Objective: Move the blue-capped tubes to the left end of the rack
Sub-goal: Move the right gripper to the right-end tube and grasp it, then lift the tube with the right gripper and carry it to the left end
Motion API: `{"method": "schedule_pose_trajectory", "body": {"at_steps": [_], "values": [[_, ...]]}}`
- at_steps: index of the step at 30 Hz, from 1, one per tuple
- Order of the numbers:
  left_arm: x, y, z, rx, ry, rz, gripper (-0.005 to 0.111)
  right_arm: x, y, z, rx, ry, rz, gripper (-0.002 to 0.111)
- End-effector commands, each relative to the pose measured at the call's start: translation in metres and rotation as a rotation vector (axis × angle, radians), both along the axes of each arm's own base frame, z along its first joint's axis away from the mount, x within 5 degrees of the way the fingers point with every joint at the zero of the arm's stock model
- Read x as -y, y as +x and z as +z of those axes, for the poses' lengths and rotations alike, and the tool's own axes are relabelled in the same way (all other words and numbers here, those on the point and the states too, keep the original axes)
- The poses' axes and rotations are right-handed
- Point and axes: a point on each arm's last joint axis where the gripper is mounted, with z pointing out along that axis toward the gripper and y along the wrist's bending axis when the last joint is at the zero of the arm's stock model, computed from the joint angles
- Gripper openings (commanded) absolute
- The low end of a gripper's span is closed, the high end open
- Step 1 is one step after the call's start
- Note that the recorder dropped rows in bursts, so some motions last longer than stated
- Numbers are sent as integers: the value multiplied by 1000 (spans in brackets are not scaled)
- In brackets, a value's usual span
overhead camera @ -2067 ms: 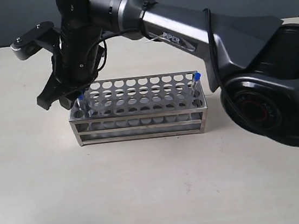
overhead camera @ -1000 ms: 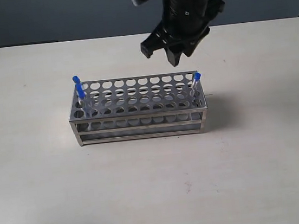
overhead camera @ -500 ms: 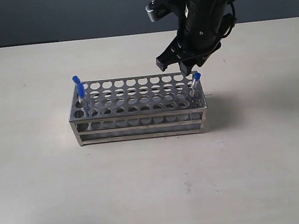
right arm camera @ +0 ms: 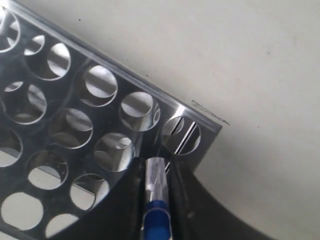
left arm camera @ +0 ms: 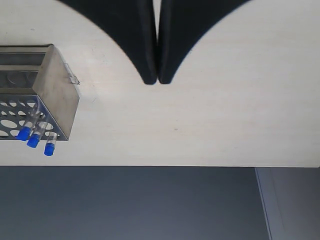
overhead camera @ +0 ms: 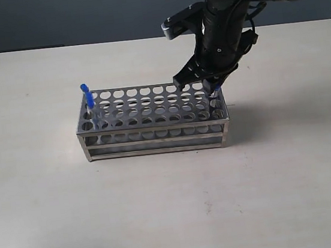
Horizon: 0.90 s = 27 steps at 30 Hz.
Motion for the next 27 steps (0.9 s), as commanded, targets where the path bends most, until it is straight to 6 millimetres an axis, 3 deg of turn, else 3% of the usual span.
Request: {"method": "schedule_pose_trajectory", "body": {"at_steps": [1,16,27], "values": [[0,0,2,11,-1,-7,1,3,1,2,15,-2,-5,0],[0,0,2,11,-1,-7,1,7,-5,31,66,35,-8,0],[1,0,2,12,-1,-8,1,14,-20,73,122,98,25,0]]}}
